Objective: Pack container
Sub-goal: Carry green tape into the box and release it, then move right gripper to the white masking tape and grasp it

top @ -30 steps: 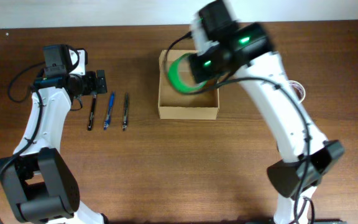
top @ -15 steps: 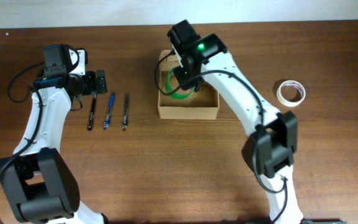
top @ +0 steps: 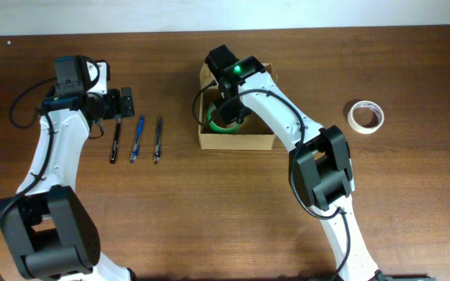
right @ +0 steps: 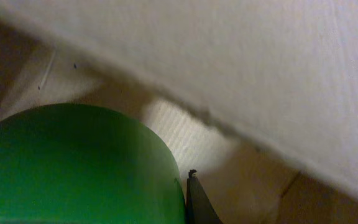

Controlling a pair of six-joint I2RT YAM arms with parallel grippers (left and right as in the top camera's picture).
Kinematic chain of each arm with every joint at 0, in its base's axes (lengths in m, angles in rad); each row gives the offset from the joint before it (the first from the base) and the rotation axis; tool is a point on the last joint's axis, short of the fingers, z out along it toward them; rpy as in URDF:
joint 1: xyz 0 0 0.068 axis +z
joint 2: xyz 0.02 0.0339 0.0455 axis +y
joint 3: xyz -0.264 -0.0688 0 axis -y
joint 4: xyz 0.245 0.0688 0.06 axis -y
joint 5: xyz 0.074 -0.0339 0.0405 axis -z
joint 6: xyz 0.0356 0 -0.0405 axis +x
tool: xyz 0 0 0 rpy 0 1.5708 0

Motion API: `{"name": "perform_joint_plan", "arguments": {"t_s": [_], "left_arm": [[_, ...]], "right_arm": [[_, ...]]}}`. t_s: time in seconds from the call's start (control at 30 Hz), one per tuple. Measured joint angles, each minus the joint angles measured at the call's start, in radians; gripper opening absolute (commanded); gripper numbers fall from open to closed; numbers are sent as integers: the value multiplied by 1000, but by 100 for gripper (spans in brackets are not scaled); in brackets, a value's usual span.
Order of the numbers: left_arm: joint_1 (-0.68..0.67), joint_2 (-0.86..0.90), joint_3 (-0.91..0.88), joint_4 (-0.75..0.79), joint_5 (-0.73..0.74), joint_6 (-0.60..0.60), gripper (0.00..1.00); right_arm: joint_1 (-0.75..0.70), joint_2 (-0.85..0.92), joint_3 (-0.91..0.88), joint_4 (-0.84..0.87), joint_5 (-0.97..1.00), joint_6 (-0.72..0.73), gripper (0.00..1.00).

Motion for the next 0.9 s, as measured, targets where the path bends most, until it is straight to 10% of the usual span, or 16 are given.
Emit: {"name": "perform_joint_plan", "arguments": {"t_s": [0.13, 0.6, 0.9], "left_arm": [[0, 0, 0, 0, 0, 0, 99], [0, 0, 2, 0, 0, 0, 99], [0, 0, 2, 0, 0, 0, 99]], "right_arm": [[0, 0, 0, 14, -3, 8, 37], [0, -47, 204, -236, 17, -5, 45], [-111, -575, 298, -272, 150, -18, 49]]}}
